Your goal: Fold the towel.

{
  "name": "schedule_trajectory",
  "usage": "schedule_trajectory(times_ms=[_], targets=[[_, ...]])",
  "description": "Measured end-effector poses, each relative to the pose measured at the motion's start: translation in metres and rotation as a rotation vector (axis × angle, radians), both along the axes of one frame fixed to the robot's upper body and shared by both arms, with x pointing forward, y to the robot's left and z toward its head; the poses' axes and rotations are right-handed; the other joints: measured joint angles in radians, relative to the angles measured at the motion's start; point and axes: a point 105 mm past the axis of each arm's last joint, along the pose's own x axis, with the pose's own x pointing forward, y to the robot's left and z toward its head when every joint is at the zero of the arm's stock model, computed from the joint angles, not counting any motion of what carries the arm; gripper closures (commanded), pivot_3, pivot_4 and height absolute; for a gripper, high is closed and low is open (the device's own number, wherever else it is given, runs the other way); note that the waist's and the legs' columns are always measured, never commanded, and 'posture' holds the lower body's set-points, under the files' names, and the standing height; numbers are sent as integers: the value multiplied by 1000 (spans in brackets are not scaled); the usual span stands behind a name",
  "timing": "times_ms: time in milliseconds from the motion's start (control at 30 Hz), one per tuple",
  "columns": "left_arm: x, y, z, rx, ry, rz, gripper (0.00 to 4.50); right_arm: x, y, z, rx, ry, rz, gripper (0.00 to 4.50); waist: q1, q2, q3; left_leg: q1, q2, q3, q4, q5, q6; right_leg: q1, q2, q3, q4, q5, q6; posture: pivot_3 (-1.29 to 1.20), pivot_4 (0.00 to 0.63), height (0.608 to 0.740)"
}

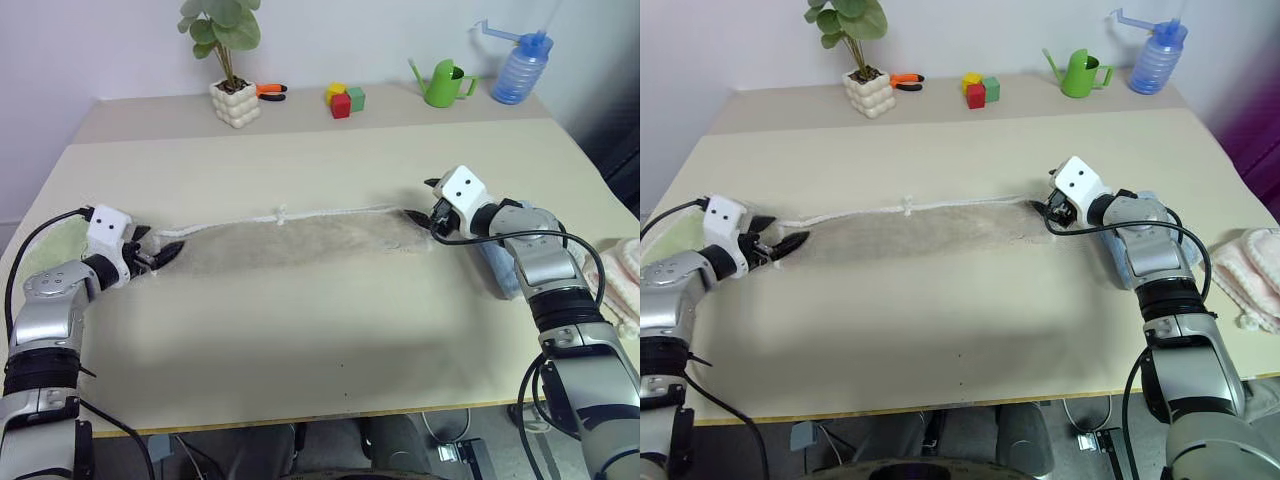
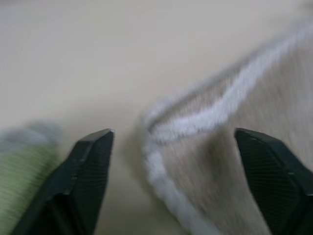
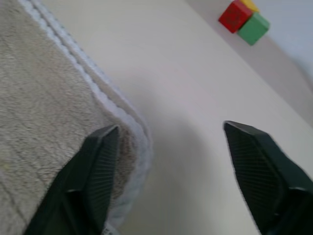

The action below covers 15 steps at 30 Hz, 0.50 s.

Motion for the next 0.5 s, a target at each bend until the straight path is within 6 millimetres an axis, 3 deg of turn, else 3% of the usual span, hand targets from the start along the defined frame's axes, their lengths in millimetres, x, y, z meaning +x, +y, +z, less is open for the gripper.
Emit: schedule_trajectory(times_ms=[33, 167, 367, 500], targets=[[1, -1, 4, -24, -22, 10, 573, -1, -1, 1, 4, -6, -4, 1085, 0, 0, 0, 0, 0, 0, 0, 0, 0, 0, 0, 0, 0, 0, 0, 0, 150, 731], [-3, -11, 22, -80, -103, 2, 513, -17, -3, 7, 124, 32, 0, 61, 1, 0, 0, -1, 0, 0, 0, 0, 0, 0, 0, 0, 0, 0, 0, 0, 150, 731], [-3, -18, 39, -145, -197, 56, 513, -71, 5, -1, 410, 233, 37, 61, 8, 0, 0, 0, 0, -1, 1, -1, 3, 1, 0, 0, 0, 0, 0, 0, 150, 731], [-11, -86, 56, -138, -222, -197, 513, -108, 9, -22, 601, 419, -21, 61, 26, -1, -1, 1, 0, -1, 3, -3, 5, 3, 0, 1, 0, 0, 0, 0, 150, 731]])
